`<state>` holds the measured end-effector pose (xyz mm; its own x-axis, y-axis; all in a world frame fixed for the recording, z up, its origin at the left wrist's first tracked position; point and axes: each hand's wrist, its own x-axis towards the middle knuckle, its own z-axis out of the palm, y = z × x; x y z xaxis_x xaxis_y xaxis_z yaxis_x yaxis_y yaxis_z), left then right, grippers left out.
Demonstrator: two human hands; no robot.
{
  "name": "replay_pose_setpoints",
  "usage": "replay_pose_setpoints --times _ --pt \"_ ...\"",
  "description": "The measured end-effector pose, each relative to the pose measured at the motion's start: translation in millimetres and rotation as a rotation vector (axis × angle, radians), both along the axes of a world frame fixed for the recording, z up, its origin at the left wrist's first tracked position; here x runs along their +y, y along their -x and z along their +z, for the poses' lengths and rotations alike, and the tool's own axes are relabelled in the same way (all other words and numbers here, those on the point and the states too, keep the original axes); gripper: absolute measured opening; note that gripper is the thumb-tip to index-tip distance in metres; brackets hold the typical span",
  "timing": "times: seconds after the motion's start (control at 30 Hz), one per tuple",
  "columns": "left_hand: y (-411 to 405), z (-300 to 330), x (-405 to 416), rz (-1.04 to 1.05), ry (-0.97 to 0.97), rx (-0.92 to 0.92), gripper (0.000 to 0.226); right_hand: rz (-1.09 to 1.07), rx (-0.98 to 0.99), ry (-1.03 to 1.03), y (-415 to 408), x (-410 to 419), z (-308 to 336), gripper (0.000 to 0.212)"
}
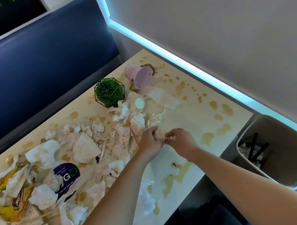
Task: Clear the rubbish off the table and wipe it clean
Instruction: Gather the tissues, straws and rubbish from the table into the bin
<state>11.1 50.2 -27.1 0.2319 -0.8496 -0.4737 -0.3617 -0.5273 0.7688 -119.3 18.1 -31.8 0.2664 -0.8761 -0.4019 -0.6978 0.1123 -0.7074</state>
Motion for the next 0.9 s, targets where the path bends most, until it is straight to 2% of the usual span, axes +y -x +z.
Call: replay_pose_setpoints --times 0.07,0.13,0.23,0.37,0.47,0.57,0.67,0.8,0.9 --pt "2 10 -2 0.114 -0.031 0.241 0.043 -0.109 -0.156 -0.050 -2 -1 6 0.015" --pt "4 19 -5 0.189 -0.040 0.390 0.010 -0.168 -0.262 -0.078 -7 -4 13 0.009" --pt "1 21 -11 0.180 -0.035 0.346 0.032 -0.191 -0.345 -0.107 -15 -7 22 0.010" --pt "-9 20 -13 0.220 -0.087 0.342 0.048 -0.237 -0.436 -0.106 -24 -13 27 0.029" --pt "-18 22 -13 0.347 -0.081 0.464 0.040 -0.150 -0.326 -0.025 -32 -20 30 0.034" --pt "-28 26 -15 0.497 -0.014 0.529 0.028 0.007 -0.232 -0.006 -38 -32 28 0.031" --pt "-41 26 -17 0.527 0.056 0.397 0.021 0.117 -0.100 0.011 -41 -45 18 0.023" --pt "-48 26 -18 0.436 0.115 0.228 0.008 -0.015 -0.006 0.059 -41 -56 4 0.015" --pt "-52 25 -18 0.350 0.141 0.084 0.010 0.152 0.236 0.244 -44 -57 -3 0.037"
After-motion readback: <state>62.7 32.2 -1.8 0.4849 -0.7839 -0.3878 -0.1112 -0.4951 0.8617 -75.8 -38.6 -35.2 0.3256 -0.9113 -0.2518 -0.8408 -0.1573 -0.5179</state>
